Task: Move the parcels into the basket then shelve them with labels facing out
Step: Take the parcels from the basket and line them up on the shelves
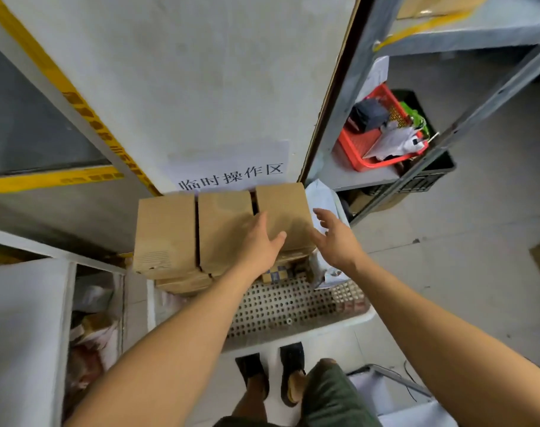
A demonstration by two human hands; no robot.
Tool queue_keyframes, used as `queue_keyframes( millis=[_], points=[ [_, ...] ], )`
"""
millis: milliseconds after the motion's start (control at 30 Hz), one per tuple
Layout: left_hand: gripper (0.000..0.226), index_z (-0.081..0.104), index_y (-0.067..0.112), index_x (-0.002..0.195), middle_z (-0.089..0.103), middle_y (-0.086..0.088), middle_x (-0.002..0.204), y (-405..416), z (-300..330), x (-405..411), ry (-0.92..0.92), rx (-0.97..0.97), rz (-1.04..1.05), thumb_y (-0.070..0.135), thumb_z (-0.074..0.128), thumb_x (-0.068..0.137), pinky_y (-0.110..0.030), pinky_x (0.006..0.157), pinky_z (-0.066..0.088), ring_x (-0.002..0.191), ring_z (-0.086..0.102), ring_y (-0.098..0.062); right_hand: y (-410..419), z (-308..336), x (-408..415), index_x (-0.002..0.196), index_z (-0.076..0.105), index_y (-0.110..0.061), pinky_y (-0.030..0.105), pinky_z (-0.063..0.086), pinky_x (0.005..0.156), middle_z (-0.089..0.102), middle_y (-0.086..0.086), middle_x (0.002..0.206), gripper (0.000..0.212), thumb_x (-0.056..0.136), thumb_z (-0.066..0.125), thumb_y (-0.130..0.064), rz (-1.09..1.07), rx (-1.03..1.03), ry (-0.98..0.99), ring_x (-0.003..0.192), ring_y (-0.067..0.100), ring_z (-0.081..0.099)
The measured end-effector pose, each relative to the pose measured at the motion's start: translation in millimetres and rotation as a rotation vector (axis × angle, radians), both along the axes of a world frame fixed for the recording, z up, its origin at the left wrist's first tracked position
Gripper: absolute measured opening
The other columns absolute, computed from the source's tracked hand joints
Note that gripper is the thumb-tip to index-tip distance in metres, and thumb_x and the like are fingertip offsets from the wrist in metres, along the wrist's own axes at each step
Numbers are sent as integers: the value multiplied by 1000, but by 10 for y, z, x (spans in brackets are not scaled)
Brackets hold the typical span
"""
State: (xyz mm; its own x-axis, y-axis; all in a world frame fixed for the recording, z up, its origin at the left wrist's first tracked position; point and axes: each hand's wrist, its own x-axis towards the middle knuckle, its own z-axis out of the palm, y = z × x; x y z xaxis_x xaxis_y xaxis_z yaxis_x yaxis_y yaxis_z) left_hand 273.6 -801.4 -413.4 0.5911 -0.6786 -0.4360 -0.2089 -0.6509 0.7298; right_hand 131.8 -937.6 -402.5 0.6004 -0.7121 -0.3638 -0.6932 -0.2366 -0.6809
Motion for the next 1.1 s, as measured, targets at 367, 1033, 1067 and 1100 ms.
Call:
queue_keyframes(
  millis=[367,1033,1067,1100],
  points=[
    [90,-4,18,169,22,-8,173,-508,-434,17,146,166,209,44,55,106,-41,120,40,150,39,-29,-493,-587,302,167,24,-21,40,45,114,42,4,165,75,105,60,-43,-45,333,42,142,25,51],
    [38,50,70,128,25,9,171,7,720,67,95,-400,298,36,53,110,-36,124,33,157,24,-11,-74,386,186,136,57,-10,47,61,94,75,6,126,91,66,100,-47,-171,685,-466,113,26,74],
    [37,51,71,125,16,9,174,55,811,128,111,-399,279,38,55,109,-38,127,25,159,16,-9,-40,478,226,137,57,-9,45,61,92,75,6,126,96,63,100,-51,-158,689,-486,114,27,74],
    [36,52,72,125,12,8,176,111,902,181,126,-400,260,41,58,107,-37,128,22,160,12,-8,-12,578,276,138,57,-8,43,60,91,75,7,126,98,62,99,-53,-143,701,-510,114,28,74]
  ],
)
